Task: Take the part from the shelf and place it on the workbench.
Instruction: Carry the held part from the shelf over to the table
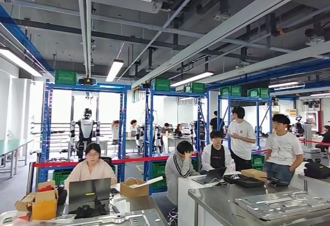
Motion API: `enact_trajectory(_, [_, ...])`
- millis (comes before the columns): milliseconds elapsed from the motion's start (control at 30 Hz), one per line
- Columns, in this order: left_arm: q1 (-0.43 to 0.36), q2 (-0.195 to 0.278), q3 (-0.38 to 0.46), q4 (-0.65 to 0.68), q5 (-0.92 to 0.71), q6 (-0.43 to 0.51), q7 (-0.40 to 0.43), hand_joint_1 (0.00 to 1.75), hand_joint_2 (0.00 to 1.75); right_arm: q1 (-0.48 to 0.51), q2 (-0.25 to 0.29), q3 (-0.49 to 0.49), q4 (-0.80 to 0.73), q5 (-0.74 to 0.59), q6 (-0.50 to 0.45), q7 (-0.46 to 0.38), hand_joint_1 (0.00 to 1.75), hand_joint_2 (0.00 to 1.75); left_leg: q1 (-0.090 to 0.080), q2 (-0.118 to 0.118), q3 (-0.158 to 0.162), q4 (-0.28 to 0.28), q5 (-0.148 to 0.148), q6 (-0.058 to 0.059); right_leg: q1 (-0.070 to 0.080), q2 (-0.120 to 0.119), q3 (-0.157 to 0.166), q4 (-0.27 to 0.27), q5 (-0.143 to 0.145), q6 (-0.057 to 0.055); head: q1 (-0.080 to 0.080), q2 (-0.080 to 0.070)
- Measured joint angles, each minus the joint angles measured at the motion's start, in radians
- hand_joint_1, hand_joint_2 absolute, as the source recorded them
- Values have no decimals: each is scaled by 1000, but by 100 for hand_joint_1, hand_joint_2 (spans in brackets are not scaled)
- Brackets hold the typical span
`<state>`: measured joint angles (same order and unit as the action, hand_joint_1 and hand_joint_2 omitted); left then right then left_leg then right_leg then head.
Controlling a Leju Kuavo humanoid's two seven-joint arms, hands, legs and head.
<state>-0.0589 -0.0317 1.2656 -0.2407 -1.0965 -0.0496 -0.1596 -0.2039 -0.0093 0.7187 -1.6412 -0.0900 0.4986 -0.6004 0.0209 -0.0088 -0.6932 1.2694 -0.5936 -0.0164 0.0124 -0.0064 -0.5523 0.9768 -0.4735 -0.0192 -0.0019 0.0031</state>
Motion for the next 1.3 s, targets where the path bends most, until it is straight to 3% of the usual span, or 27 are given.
enact_trajectory(100, [-2,0,0,0,-2,0,-2,0,175,-1,0,0,0,11,-2,2,175,175,8,3,78,-170,90,-10,-4,0,0,17,-13,15,0,0])
enact_trajectory(167, [-5,0,1,0,-3,0,-3,0,175,-3,0,0,0,23,-6,5,175,175,7,2,104,-230,104,0,-2,-1,-5,30,-22,26,-1,0])
enact_trajectory(300, [-3,0,6,0,-4,0,-4,0,175,-7,-1,1,0,35,-11,5,175,175,4,-11,103,-231,104,29,-7,-6,-12,52,-42,42,-2,0])
enact_trajectory(367, [-4,0,7,0,-5,0,-5,0,175,-9,-1,2,1,36,-13,5,175,175,4,-17,104,-232,105,37,-9,-4,-52,140,-93,50,-2,0])
enact_trajectory(433, [-3,0,7,0,-5,0,-5,0,175,-9,-2,2,3,35,-14,4,175,175,2,-20,104,-232,104,41,-11,-4,-121,273,-144,53,-2,0])
enact_trajectory(467, [-3,0,8,0,-5,0,-5,0,175,-9,-2,2,5,32,-13,4,175,175,1,-23,105,-232,103,42,-11,-3,-146,314,-149,52,-2,0])
enact_trajectory(500, [-3,0,8,0,-5,0,-5,0,175,-8,-2,2,7,28,-13,4,175,175,-1,-25,106,-232,102,43,-11,-2,-154,317,-135,50,-2,0])
enact_trajectory(533, [-3,0,8,0,-5,0,-5,0,175,-8,-2,2,8,24,-12,4,175,175,-2,-28,108,-232,101,43,-10,1,-143,279,-103,45,-2,0])
enact_trajectory(600, [-5,0,8,0,-5,-1,-5,0,175,-9,-2,2,8,18,-10,4,175,175,-3,-33,112,-233,98,43,-5,12,-86,143,-28,31,-2,0])
enact_trajectory(633, [-6,-1,8,0,-5,-1,-5,0,175,-10,-2,2,8,17,-10,4,175,175,-3,-35,113,-233,96,40,-1,17,-62,86,-6,24,-2,0])
enact_trajectory(667, [-6,-1,8,0,-5,-2,-6,0,175,-10,-2,2,8,16,-10,4,175,175,-2,-37,113,-234,95,37,2,22,-48,54,2,19,-2,0])
enact_trajectory(767, [-4,-1,9,0,-5,-2,-6,0,175,-12,-1,2,8,16,-10,4,175,175,1,-36,117,-241,93,22,3,21,-37,29,2,10,-2,0])
enact_trajectory(833, [-5,-1,9,0,-5,-2,-7,0,175,-14,1,2,6,15,-10,3,175,175,-2,-25,107,-215,69,14,-2,14,-26,10,9,3,-2,0])
enact_trajectory(933, [-7,0,11,0,-5,-3,-10,0,175,-12,3,2,7,14,-9,4,175,175,-3,-11,25,-48,-9,7,-3,4,-17,1,7,-3,-2,0])
enact_trajectory(967, [-6,0,12,0,-5,-3,-10,0,175,-10,3,2,8,13,-8,4,175,175,-2,-10,0,-1,-21,4,-2,1,-15,2,4,-4,-1,0])
enact_trajectory(1000, [-4,1,13,0,-5,-3,-10,0,175,-9,3,2,9,13,-8,4,175,175,-1,-9,-9,11,-13,1,-3,0,-12,2,1,-3,-1,0])
enact_trajectory(1033, [-3,1,13,0,-5,-3,-10,0,175,-8,3,2,9,13,-8,4,175,175,1,-6,-1,-11,11,-2,-3,-1,-7,3,-2,-1,-1,0])
enact_trajectory(1100, [-2,1,14,0,-5,-3,-11,0,175,-6,3,2,10,12,-8,4,175,175,5,3,56,-134,81,-6,-4,-2,3,9,-14,7,-1,0])
enact_trajectory(1133, [-4,2,15,0,-5,-3,-11,0,175,-6,3,1,10,12,-8,5,175,175,6,7,82,-189,102,-4,-3,-3,5,16,-21,12,-1,0])
enact_trajectory(1167, [-5,2,15,0,-5,-3,-11,0,175,-6,3,1,10,11,-8,5,175,175,5,10,99,-224,111,0,-1,-4,5,22,-27,18,-1,0])
enact_trajectory(1300, [-4,1,15,0,-5,-3,-11,0,175,-6,3,1,9,10,-8,5,175,175,1,7,105,-235,102,28,-2,-5,3,35,-43,36,-2,0])
